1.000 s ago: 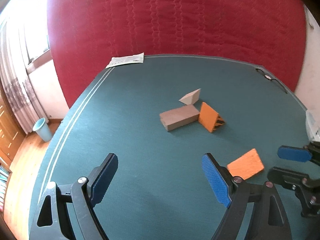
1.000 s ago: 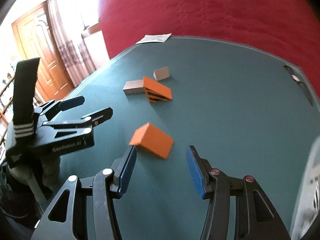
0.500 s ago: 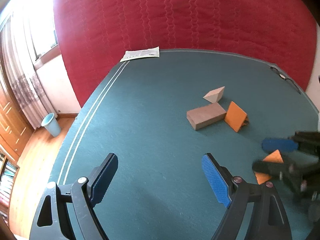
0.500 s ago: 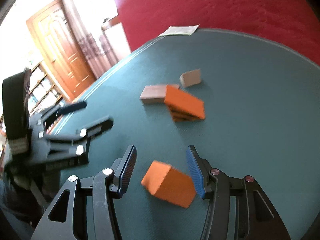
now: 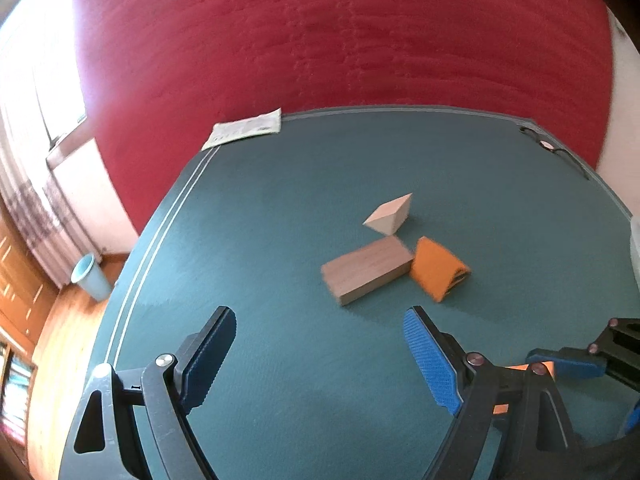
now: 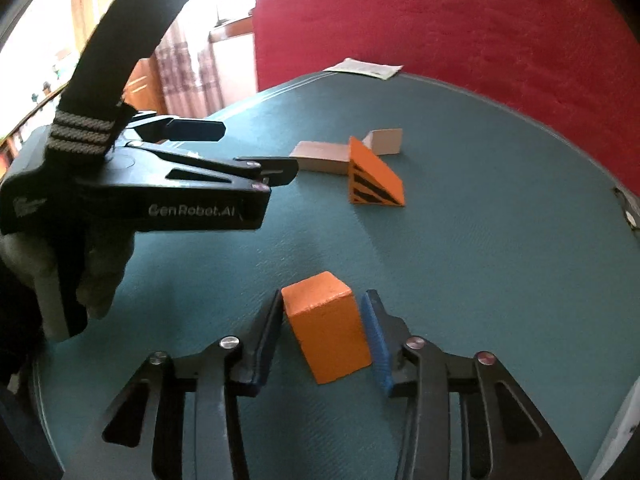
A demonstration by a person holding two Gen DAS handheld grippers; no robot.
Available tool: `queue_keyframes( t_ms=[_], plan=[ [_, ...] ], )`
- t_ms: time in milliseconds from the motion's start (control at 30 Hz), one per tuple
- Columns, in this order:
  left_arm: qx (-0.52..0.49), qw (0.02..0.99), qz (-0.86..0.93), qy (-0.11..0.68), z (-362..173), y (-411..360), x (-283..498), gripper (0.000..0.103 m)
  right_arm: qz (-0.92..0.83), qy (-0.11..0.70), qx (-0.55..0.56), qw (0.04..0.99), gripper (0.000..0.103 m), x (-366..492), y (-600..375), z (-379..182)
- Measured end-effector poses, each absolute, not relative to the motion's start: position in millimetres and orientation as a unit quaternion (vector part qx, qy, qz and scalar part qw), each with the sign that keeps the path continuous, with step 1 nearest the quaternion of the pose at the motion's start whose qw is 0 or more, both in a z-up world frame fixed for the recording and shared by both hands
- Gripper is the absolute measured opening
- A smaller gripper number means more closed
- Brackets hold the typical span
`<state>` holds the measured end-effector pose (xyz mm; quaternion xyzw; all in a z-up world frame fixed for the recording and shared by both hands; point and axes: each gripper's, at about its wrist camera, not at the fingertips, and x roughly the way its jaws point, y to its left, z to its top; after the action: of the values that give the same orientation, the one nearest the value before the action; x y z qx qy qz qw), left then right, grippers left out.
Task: Organize rigid objects
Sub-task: 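Grasp the orange rectangular block with the right gripper, then grasp the orange wedge with the left gripper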
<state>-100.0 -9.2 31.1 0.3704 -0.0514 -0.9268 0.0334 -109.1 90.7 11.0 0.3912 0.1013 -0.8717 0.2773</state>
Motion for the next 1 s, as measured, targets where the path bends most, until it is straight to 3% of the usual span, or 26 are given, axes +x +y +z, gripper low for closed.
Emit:
queue_keyframes(
  t_ms=[100, 300, 533, 600, 767, 1000],
  plan=[
    [0.361, 0.020, -0.930, -0.060, 33, -1, -105, 0.089, -0.883, 0.080, 0.393, 0.244, 0.035, -112, 98, 13],
    [0.355, -0.017, -0.932, -0.070, 29, 17, -124, 0.089, -0.899, 0.025, 0.401, 0.172, 0.035, -109, 136, 17],
    [0.361, -0.043, -0.928, -0.080, 26, 35, -143, 0.088, -0.905, -0.008, 0.397, 0.155, 0.035, -101, 157, 19],
    [0.365, -0.047, -0.927, -0.080, 25, 38, -147, 0.080, -0.905, -0.011, 0.396, 0.156, 0.035, -96, 160, 19],
    [0.376, -0.069, -0.920, -0.084, 22, 48, -147, 0.072, -0.905, -0.021, 0.396, 0.157, 0.035, -106, 158, 18],
    [0.385, -0.114, -0.913, -0.074, 21, 59, -135, 0.070, -0.905, -0.032, 0.394, 0.157, 0.035, -104, 159, 18]
  ],
)
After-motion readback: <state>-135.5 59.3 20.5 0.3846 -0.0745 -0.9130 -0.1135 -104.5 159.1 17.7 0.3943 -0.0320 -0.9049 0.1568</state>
